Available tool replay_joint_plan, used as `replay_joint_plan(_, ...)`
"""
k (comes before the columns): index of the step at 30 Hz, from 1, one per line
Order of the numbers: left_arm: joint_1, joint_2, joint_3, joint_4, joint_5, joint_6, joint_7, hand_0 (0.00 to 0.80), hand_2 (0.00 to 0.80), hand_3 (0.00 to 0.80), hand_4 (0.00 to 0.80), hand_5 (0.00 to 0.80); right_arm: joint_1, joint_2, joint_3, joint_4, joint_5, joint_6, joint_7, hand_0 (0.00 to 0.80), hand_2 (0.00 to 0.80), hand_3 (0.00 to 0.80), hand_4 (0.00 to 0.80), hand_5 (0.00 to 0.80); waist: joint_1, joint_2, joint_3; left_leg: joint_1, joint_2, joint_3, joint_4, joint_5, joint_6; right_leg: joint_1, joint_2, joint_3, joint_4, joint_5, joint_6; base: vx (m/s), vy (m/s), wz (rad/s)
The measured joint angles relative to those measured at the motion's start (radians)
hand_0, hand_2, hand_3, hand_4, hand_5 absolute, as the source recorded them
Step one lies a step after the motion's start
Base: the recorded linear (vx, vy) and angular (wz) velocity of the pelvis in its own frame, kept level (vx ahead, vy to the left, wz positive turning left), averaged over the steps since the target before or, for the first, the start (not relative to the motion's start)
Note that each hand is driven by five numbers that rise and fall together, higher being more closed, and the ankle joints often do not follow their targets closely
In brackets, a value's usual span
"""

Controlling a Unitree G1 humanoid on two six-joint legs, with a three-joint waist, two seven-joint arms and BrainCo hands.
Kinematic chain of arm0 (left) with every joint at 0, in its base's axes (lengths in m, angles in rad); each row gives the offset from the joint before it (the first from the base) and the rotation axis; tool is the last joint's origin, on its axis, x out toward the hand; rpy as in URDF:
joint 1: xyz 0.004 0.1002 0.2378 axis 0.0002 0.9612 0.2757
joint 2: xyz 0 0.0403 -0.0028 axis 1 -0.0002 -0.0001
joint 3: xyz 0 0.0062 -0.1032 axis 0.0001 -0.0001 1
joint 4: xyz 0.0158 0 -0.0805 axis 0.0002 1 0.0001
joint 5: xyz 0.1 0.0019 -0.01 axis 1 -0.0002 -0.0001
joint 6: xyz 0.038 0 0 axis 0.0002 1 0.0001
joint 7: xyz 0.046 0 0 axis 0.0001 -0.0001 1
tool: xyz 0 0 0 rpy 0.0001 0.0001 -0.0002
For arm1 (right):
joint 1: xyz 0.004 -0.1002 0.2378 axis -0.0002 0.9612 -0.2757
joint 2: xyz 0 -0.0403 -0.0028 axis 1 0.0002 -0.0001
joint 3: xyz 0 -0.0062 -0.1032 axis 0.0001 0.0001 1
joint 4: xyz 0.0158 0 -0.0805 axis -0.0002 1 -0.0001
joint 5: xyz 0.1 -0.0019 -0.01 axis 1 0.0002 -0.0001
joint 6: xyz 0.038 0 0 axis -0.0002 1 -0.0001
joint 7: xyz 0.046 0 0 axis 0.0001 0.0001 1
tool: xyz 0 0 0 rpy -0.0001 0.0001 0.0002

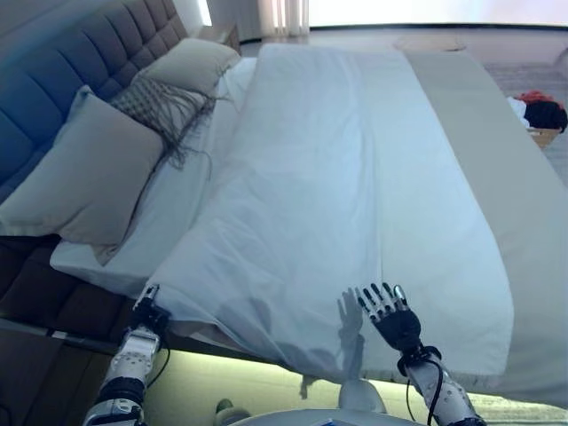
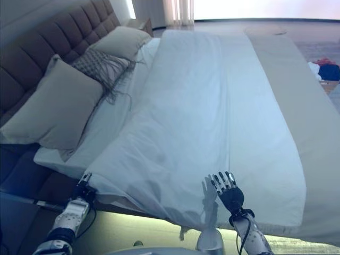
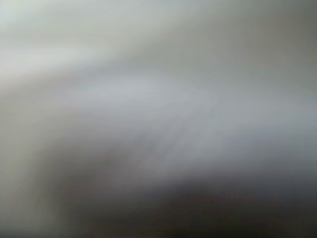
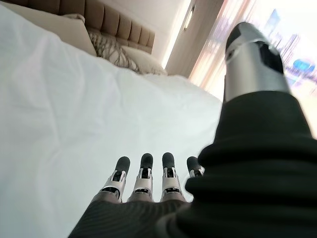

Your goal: Make the bed neatly

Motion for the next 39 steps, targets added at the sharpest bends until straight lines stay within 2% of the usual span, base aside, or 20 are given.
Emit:
replay_joint_plan(3,0.010,0.001,0.000,0.001,0.060,-0.003,-0.015,0.800,0.800,0.800,0.800,0.800,0.004,-0.015,-0.004,-0.001,-0.043,-0.001,-0.018,0.000,0.000,0.000,0.000,0.000,-0.003,-0.002,-0.003,0.036,-0.023,-0.001,-0.017,-0.084,-0.034,0.020,-0.015,0.020,-0.026,0.031,0.028,0.004,0.143,-0.24)
replay_joint_plan(4,0.012,0.004,0.000,0.002,0.088,-0.003,-0.027,0.800,0.800,0.800,0.800,0.800,0.006,-0.016,-0.005,0.003,-0.056,-0.001,-0.025,0.000,0.000,0.000,0.000,0.000,-0.001,-0.014,-0.005,0.049,-0.044,-0.002,-0.029,-0.105,-0.071,0.019,-0.034,0.037,-0.034,0.044,0.043,0.036,0.141,-0.32)
replay_joint_plan(6,0.031,0.017,0.000,0.002,0.126,-0.003,-0.039,0.800,0.800,0.800,0.800,0.800,0.010,0.008,-0.004,0.010,-0.073,0.002,-0.026,0.000,0.000,0.000,0.000,0.000,-0.002,-0.045,-0.023,0.050,-0.095,0.003,-0.042,-0.110,-0.058,0.021,-0.079,0.039,-0.081,0.083,0.036,0.019,0.146,-0.43)
replay_joint_plan(10,0.045,0.047,0.000,0.002,0.138,-0.003,-0.056,0.800,0.800,0.800,0.800,0.800,0.029,0.079,-0.005,0.006,-0.077,-0.001,-0.024,0.000,0.000,0.000,0.000,0.000,-0.006,-0.077,-0.043,0.063,-0.134,0.028,-0.072,-0.102,-0.032,0.021,-0.109,0.038,-0.165,0.148,-0.006,-0.063,0.161,-0.39)
replay_joint_plan(11,0.052,0.046,0.000,0.001,0.138,-0.003,-0.057,0.800,0.800,0.800,0.800,0.800,0.034,0.099,-0.006,0.008,-0.080,-0.001,-0.025,0.000,0.000,0.000,0.000,0.000,-0.005,-0.080,-0.042,0.063,-0.147,0.037,-0.076,-0.100,-0.028,0.011,-0.124,0.027,-0.170,0.168,0.005,-0.111,0.253,-0.21)
replay_joint_plan(12,0.057,0.044,0.000,0.001,0.138,-0.003,-0.057,0.800,0.800,0.800,0.800,0.800,0.033,0.105,-0.006,0.012,-0.081,-0.001,-0.025,0.000,0.000,0.000,0.000,0.000,-0.004,-0.078,-0.041,0.064,-0.150,0.045,-0.080,-0.098,-0.024,0.008,-0.130,0.008,-0.165,0.177,0.015,-0.118,0.219,-0.31)
replay_joint_plan(13,0.059,0.031,0.000,0.000,0.139,-0.003,-0.058,0.800,0.800,0.800,0.800,0.800,0.027,0.112,-0.007,0.012,-0.081,0.002,-0.029,0.000,0.000,0.000,0.000,0.000,0.009,-0.069,-0.033,0.052,-0.153,0.053,-0.054,-0.112,-0.007,-0.020,-0.135,-0.051,-0.126,0.220,0.037,-0.120,0.195,-0.31)
replay_joint_plan(16,0.045,-0.022,0.000,-0.002,0.147,-0.009,-0.070,0.800,0.800,0.800,0.800,0.800,0.017,0.095,0.005,0.009,-0.078,-0.001,-0.033,0.000,0.000,0.000,0.000,0.000,0.033,-0.025,-0.007,0.008,-0.140,0.040,0.000,-0.137,0.003,-0.069,-0.115,-0.069,-0.104,0.299,0.032,-0.043,0.041,-0.27)
replay_joint_plan(17,0.048,-0.037,0.000,-0.002,0.147,-0.017,-0.073,0.800,0.800,0.800,0.800,0.800,0.021,0.095,0.022,0.016,-0.075,-0.001,-0.035,0.000,0.000,0.000,0.000,0.000,0.032,-0.010,-0.003,-0.001,-0.119,0.026,0.001,-0.135,0.005,-0.088,-0.080,-0.071,0.002,0.201,0.041,-0.012,-0.003,0.07)
replay_joint_plan(18,0.054,-0.045,-0.001,-0.004,0.146,-0.026,-0.075,0.800,0.800,0.800,0.800,0.800,0.021,0.096,0.044,0.018,-0.075,0.000,-0.037,0.000,0.000,0.000,0.000,0.000,0.038,-0.013,-0.004,-0.006,-0.101,0.016,0.004,-0.136,0.000,-0.117,-0.043,-0.074,0.171,0.062,0.006,-0.026,-0.009,0.04)
replay_joint_plan(19,0.057,-0.046,-0.001,-0.005,0.146,-0.033,-0.075,0.800,0.800,0.800,0.800,0.800,0.018,0.100,0.060,0.013,-0.073,-0.001,-0.036,0.000,0.000,0.000,0.000,0.000,0.058,-0.034,-0.012,-0.006,-0.116,0.008,0.006,-0.139,-0.005,-0.139,-0.017,-0.081,0.261,-0.024,-0.050,-0.057,-0.022,-0.27)
replay_joint_plan(20,0.068,-0.042,-0.001,0.000,0.145,-0.034,-0.071,0.800,0.800,0.800,0.800,0.800,0.010,0.111,0.060,0.010,-0.071,-0.007,-0.036,0.000,0.000,0.000,0.000,0.000,0.074,-0.061,-0.021,-0.016,-0.140,-0.006,0.025,-0.152,-0.012,-0.122,-0.024,-0.081,0.201,-0.069,-0.057,-0.072,-0.026,-0.43)
replay_joint_plan(21,0.059,-0.053,-0.002,0.019,0.145,-0.032,-0.063,0.800,0.800,0.800,0.800,0.800,0.003,0.116,0.054,0.016,-0.069,-0.015,-0.037,0.000,0.000,0.000,0.000,0.000,0.078,-0.053,-0.018,-0.053,-0.155,-0.028,0.071,-0.162,0.006,-0.110,-0.019,-0.085,0.146,-0.058,-0.049,-0.064,-0.034,-0.22)
replay_joint_plan(23,0.024,-0.059,-0.004,0.045,0.145,-0.031,-0.051,0.800,0.800,0.800,0.800,0.800,0.025,0.095,0.038,0.001,-0.061,-0.023,-0.034,0.000,0.000,0.000,0.000,0.000,0.076,-0.054,-0.013,-0.086,-0.240,-0.061,0.098,-0.172,0.076,-0.080,-0.035,-0.090,0.099,-0.013,-0.031,-0.016,-0.099,0.12)
replay_joint_plan(26,0.030,-0.050,-0.001,0.046,0.145,-0.032,-0.026,0.800,0.800,0.800,0.800,0.800,0.082,0.083,0.043,-0.032,-0.061,-0.004,-0.024,0.000,0.000,0.000,0.000,0.000,0.045,-0.050,-0.009,-0.063,-0.233,-0.113,0.091,-0.170,0.078,-0.074,-0.042,-0.054,0.133,-0.007,-0.039,-0.035,-0.239,0.30)
replay_joint_plan(28,0.039,-0.046,-0.005,0.052,0.137,-0.044,-0.007,0.800,0.800,0.800,0.800,0.800,0.082,0.075,0.050,-0.051,-0.061,0.014,-0.004,0.000,0.000,0.000,0.000,0.000,0.022,-0.045,-0.005,-0.061,-0.220,-0.119,0.067,-0.147,0.071,-0.089,-0.034,-0.024,0.088,-0.021,-0.049,-0.316,-0.151,0.18)
replay_joint_plan(31,-0.024,-0.032,-0.048,0.085,0.107,-0.110,0.019,0.800,0.800,0.800,0.800,0.800,0.016,0.044,0.075,-0.048,-0.056,0.015,0.023,0.000,0.000,0.000,0.000,0.000,-0.011,-0.056,0.044,-0.177,-0.217,-0.093,0.142,-0.148,0.051,-0.112,-0.057,-0.010,-0.003,0.066,0.009,-0.424,-0.139,0.45)
replay_joint_plan(33,-0.103,-0.038,-0.091,0.054,0.107,-0.153,0.026,0.800,0.800,0.800,0.800,0.800,-0.070,-0.011,0.080,-0.046,-0.053,0.006,0.033,0.000,0.000,0.000,0.000,0.000,-0.004,-0.014,0.154,-0.273,-0.161,-0.059,0.214,-0.136,0.026,-0.179,-0.018,-0.024,0.046,0.055,-0.019,-0.160,0.034,0.51)
replay_joint_plan(37,-0.128,-0.005,-0.082,0.045,0.106,-0.190,0.047,0.800,0.800,0.800,0.800,0.800,-0.206,-0.089,0.048,-0.102,-0.053,0.018,0.040,0.000,0.000,0.000,0.000,0.000,-0.012,-0.002,0.261,-0.286,-0.084,-0.076,0.208,-0.156,0.001,-0.269,0.030,0.016,0.085,0.065,-0.058,-0.097,0.272,-0.38)
replay_joint_plan(39,-0.176,0.011,-0.088,0.085,0.106,-0.211,0.046,0.800,0.800,0.800,0.800,0.800,-0.217,-0.141,-0.010,-0.134,-0.053,0.018,0.064,0.000,0.000,0.000,0.000,0.000,-0.036,-0.006,0.296,-0.314,-0.086,-0.032,0.205,-0.140,-0.024,-0.322,0.005,0.034,0.109,0.070,-0.045,-0.125,0.568,-0.07)
